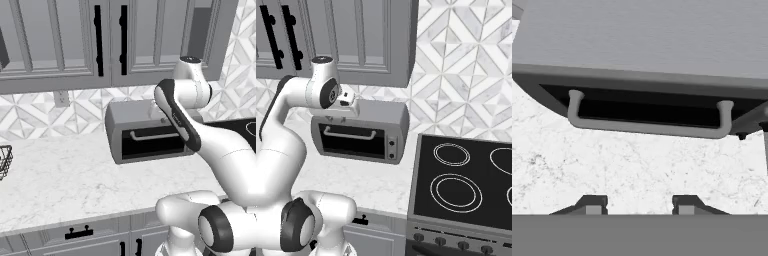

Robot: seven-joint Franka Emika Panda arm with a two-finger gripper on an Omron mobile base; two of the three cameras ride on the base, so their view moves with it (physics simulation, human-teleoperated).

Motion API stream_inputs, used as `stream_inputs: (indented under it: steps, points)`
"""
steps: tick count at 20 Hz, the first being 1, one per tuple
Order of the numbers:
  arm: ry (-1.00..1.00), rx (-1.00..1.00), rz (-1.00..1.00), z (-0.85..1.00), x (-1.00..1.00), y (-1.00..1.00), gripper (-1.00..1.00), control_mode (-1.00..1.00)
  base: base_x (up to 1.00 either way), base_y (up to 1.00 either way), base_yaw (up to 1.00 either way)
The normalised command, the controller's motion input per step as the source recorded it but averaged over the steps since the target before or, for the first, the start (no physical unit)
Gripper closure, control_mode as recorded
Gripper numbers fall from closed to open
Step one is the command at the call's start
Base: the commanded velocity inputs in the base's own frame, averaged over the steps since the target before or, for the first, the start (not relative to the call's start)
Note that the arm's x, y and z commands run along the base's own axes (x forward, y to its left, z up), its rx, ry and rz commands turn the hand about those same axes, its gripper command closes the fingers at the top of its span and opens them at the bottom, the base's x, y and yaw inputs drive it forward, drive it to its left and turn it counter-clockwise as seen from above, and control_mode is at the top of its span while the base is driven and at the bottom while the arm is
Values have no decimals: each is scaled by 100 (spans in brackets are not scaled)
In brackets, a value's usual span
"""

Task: Take a straw from the drawer in front and place it inside the glass cup on the dining counter.

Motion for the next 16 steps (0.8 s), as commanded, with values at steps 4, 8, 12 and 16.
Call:
stream_inputs:
  steps: [4,8,12,16]
  points:
    - [0,0,0,0,-2,0,-100,100,0,0,0]
    - [0,0,0,0,0,0,-100,100,-35,14,-7]
    - [0,0,0,0,0,0,-100,100,-49,41,-36]
    - [0,0,0,0,0,0,-100,100,-29,61,-45]
